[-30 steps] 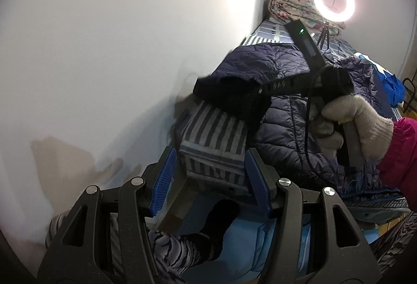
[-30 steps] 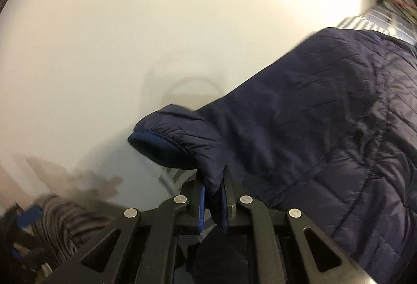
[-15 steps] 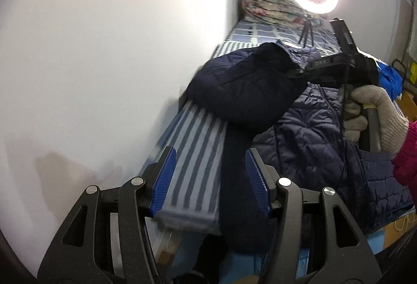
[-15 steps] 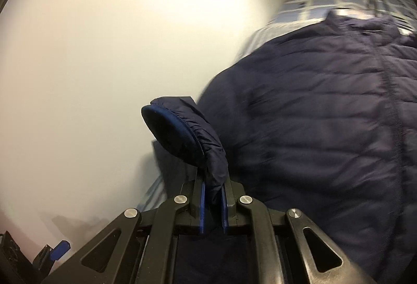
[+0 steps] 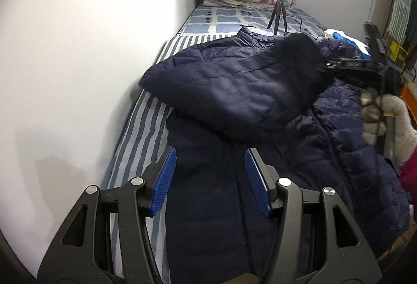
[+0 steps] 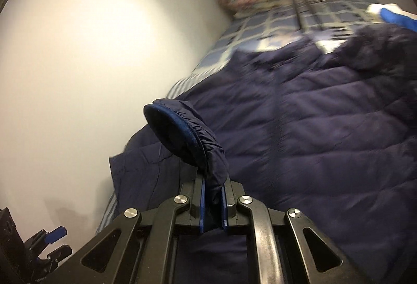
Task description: Fold large clothes
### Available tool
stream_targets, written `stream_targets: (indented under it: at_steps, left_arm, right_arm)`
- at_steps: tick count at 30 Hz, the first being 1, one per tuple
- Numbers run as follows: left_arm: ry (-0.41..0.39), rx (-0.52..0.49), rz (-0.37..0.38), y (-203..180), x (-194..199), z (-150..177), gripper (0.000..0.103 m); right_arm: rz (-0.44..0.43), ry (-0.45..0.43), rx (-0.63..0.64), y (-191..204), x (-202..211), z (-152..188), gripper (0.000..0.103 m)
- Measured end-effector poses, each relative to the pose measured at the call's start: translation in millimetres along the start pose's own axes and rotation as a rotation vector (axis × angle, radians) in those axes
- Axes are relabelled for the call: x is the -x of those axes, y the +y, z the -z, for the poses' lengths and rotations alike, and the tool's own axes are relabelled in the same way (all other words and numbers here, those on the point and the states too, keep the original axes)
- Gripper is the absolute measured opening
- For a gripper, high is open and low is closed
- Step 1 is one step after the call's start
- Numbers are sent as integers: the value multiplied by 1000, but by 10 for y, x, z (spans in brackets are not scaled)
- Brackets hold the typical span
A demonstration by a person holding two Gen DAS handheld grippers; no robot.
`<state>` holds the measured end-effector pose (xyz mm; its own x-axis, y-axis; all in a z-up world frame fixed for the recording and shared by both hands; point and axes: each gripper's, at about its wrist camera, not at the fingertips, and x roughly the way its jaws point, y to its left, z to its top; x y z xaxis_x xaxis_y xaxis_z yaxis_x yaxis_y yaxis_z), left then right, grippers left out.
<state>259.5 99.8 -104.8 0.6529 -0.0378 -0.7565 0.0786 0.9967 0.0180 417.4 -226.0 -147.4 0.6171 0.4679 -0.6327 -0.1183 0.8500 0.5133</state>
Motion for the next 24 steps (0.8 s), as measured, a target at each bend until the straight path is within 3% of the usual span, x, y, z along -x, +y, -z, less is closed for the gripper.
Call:
stream_targets:
  at_steps: [6,11,18,22,24]
  left_arm:
    - [12,0,-3,28,-566,-295,58]
    - [44,-9,-1,-76,-955,-433,58]
    - [17,-77,18,-296,-865,-408,58]
    - [-1,-75,24,-324,-714,-426,58]
    - [-14,-76,34,-342,-617,-440,58]
  right_arm:
    - [118,-40,-115,-816,26,-64,7]
    - [153,-51,-163,-1095,30,-27,7]
    - [266,7,-174,-1206,-178,6,10]
    - [333,9,-181,-1205,-86,-7,30]
    - [347,22,-166,-1151,40,-2,33]
